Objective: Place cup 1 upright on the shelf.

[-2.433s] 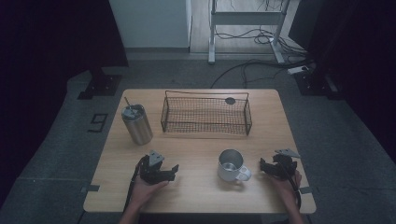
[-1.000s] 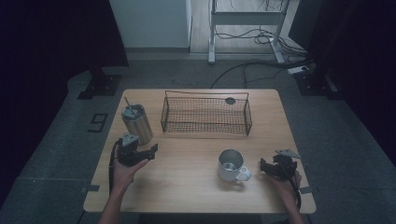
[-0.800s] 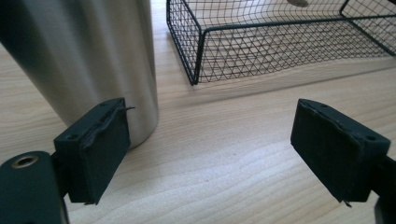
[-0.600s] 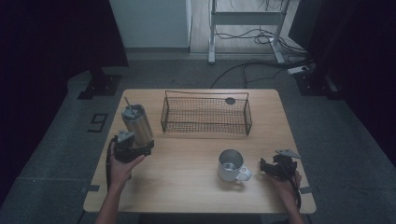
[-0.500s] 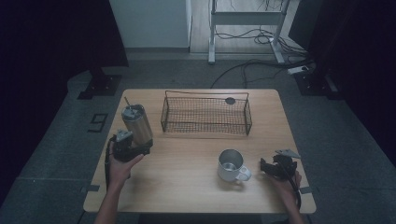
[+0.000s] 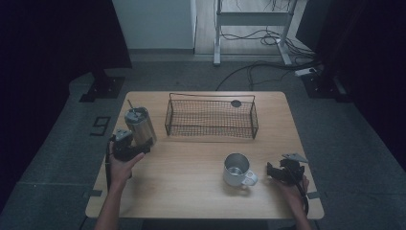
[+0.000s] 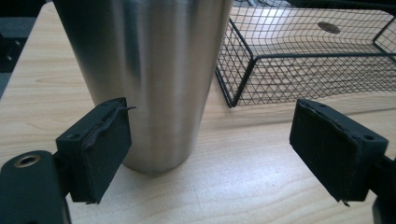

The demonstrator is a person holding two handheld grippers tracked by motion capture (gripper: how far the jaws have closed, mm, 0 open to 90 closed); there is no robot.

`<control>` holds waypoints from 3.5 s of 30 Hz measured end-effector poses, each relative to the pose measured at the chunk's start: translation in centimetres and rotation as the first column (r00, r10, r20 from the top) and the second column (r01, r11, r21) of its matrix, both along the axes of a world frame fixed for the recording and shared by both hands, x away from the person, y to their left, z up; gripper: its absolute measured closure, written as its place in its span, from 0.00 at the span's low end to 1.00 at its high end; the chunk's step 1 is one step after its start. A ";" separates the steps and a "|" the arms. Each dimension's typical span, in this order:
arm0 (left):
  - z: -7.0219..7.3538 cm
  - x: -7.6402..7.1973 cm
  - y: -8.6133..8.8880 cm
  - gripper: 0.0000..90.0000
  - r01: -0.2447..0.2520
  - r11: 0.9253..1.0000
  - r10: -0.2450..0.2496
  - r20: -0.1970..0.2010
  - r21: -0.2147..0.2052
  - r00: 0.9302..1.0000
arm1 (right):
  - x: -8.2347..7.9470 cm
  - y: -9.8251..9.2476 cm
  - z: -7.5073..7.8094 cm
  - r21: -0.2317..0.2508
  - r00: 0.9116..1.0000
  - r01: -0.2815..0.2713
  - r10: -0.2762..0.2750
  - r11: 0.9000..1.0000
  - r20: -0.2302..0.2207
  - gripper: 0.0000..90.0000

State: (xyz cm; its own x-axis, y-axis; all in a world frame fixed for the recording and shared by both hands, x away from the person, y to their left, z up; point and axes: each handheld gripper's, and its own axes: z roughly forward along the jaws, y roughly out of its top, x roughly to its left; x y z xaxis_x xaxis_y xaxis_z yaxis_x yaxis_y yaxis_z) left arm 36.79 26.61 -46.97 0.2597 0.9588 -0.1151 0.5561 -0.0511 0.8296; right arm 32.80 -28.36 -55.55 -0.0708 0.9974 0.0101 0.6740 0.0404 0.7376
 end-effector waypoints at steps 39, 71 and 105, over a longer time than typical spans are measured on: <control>0.3 3.4 1.3 0.08 -0.040 0.999 0.040 0.005 0.028 0.999 | 0.0 0.0 0.0 -0.001 1.000 -0.001 0.001 1.000 0.000 0.15; -0.8 6.7 1.1 0.00 -0.067 0.998 0.068 0.060 -0.021 0.996 | 0.0 0.0 0.0 0.000 1.000 -0.001 0.001 1.000 0.001 0.15; 0.7 5.8 0.8 0.04 -0.063 0.998 0.063 0.076 0.002 0.995 | 0.0 0.0 0.0 0.000 1.000 -0.001 0.001 1.000 0.001 0.15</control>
